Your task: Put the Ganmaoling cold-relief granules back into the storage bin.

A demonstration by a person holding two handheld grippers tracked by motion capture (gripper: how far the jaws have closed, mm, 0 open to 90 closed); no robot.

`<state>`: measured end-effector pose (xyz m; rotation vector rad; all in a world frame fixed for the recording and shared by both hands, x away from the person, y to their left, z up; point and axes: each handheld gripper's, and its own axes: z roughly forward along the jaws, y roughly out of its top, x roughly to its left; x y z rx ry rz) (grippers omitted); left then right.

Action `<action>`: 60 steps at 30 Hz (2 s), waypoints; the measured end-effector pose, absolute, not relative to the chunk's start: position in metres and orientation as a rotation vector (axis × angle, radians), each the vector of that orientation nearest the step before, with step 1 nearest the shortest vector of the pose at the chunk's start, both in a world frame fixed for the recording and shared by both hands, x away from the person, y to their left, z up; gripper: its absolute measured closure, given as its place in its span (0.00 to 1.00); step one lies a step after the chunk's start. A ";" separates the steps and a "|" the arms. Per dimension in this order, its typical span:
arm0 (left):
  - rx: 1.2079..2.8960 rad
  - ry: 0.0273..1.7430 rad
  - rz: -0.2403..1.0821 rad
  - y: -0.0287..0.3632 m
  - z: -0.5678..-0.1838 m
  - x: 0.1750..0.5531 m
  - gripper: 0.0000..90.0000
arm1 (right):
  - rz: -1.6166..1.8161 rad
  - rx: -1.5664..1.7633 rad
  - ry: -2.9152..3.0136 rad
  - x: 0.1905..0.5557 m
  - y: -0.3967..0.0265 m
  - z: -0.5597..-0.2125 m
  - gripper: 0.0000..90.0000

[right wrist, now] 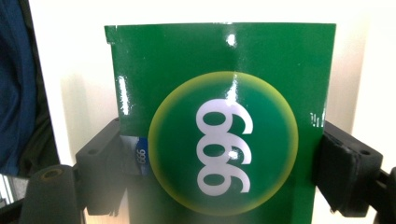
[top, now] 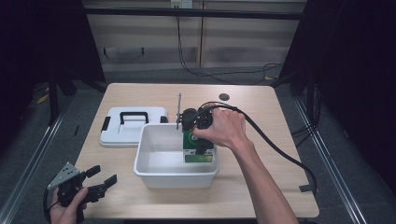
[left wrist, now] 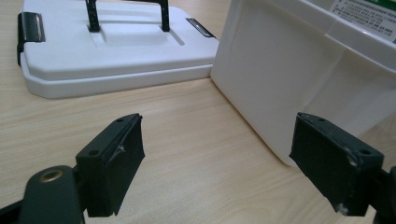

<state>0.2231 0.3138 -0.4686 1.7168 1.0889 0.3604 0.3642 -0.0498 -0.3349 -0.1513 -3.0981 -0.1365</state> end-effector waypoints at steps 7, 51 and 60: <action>1.721 1.091 0.362 0.314 -0.469 0.224 0.19 | -0.119 -0.159 -3.094 0.367 -0.054 -0.353 0.18; 1.717 1.091 0.355 0.313 -0.469 0.223 0.19 | -0.031 -0.170 -3.140 0.367 -0.050 -0.408 0.15; 1.715 1.092 0.355 0.313 -0.469 0.223 0.19 | -0.031 -0.140 -3.139 0.367 -0.052 -0.407 0.15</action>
